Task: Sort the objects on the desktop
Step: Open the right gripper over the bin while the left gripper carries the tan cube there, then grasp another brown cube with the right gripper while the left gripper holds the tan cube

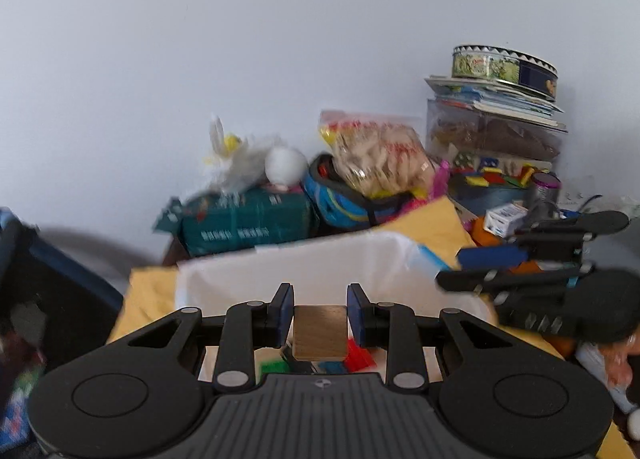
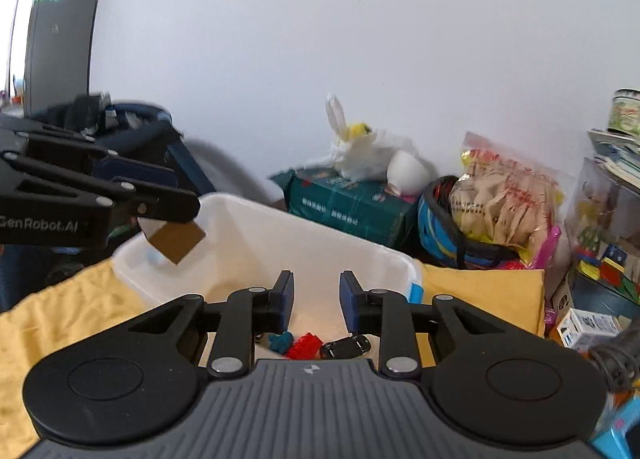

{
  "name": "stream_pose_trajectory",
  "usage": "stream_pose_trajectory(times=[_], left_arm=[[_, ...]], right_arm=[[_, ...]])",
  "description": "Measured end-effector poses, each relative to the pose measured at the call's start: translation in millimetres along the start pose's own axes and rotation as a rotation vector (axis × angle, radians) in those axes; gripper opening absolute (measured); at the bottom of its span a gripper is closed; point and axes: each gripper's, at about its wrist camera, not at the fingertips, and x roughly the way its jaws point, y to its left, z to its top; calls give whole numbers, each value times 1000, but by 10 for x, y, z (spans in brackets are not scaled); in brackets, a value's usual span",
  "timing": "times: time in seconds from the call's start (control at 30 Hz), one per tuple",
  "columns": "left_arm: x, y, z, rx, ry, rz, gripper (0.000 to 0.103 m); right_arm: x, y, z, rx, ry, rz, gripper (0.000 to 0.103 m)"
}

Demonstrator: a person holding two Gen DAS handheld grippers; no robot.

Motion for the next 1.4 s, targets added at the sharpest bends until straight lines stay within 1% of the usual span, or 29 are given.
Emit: stream_pose_trajectory(times=[0.07,0.1,0.13,0.17,0.2,0.27,0.3,0.37,0.4,0.5,0.57,0.6,0.63,0.7,0.83,0.93,0.97,1.03,1.1,1.13,1.2,1.27,1.33,1.37,1.4], left_arm=[[-11,-32,-157,29,13,6,32],[-7,-37,-227,24,22,3,32],[7,-23,-284,0,34,-8,33],[-15,28,-325,-18,32,-18,33],[-32,22,-345,-21,23,-17,33],[-63,-3,-354,-17,23,-21,33],[-75,6,-349,-20,25,-28,33],[-69,-6,-338,-6,24,-28,33],[-63,-12,-339,0,23,-24,33],[-61,-24,-333,9,22,-25,33],[-39,-38,-316,16,21,-22,33],[-26,-38,-306,19,21,-22,33],[-13,-39,-290,21,19,-19,33],[0,-30,-243,21,17,-15,33],[-35,-3,-113,17,-10,-11,33],[-52,30,-5,13,-29,-9,33],[-47,41,25,13,-32,-7,33],[-31,67,80,13,-42,-2,33],[5,93,130,19,-51,3,33],[34,105,149,23,-53,6,33],[124,131,173,36,-51,12,33],[265,164,161,45,-30,21,33],[427,199,112,44,4,28,33],[506,206,74,46,24,31,33],[576,209,35,47,49,31,33]], right_arm=[[21,-42,1,29,15,-5,31],[-15,-84,-42,50,19,1,33],[-70,-135,-123,78,13,11,36],[-97,-175,-213,98,24,22,44],[-104,-218,-321,116,60,30,45],[-125,-272,-570,125,125,40,46],[-141,-270,-715,107,152,44,47],[-128,-274,-963,105,219,11,47],[-115,-298,-1081,127,249,-5,47],[-19,-458,-1280,218,288,-43,47],[89,-537,-1286,213,297,-98,47],[163,-576,-1280,194,302,-112,47],[207,-592,-1279,180,303,-114,47],[402,-654,-1290,160,301,-106,53],[846,-761,-1314,140,360,-130,55],[1049,-822,-1323,148,370,-129,56],[1115,-846,-1331,153,373,-131,55],[1172,-880,-1351,174,367,-95,42],[1162,-906,-1325,191,382,-92,42],[1118,-892,-1308,185,382,-99,42],[915,-899,-1205,194,328,-139,42],[643,-920,-991,204,240,-204,42],[413,-874,-749,163,140,-239,42],[315,-852,-629,159,83,-214,42],[251,-810,-498,155,47,-188,42]])
